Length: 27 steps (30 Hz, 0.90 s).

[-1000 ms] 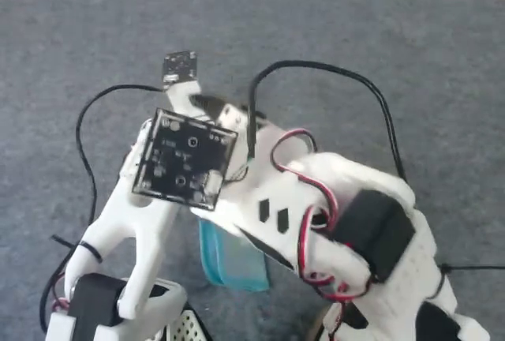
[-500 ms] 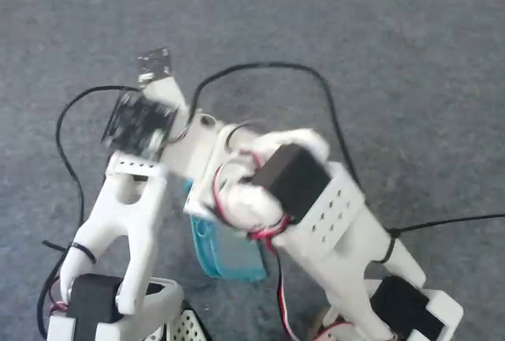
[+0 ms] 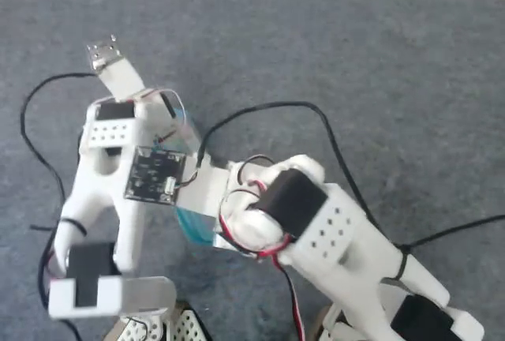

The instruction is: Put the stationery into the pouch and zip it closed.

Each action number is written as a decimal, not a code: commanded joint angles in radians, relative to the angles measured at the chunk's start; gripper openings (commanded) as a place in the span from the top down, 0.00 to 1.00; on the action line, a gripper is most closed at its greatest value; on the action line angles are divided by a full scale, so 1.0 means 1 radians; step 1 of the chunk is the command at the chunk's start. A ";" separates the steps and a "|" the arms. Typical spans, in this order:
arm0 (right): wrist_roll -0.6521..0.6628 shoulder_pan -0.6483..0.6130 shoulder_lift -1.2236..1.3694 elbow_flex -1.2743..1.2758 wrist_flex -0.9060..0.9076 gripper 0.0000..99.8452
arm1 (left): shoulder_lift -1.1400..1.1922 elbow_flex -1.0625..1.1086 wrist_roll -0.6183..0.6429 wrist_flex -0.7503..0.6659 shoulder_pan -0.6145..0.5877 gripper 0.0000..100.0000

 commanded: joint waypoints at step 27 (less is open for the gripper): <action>-0.037 -0.245 -0.924 1.303 -1.098 0.78 | 0.109 -0.170 0.012 0.127 -0.031 0.99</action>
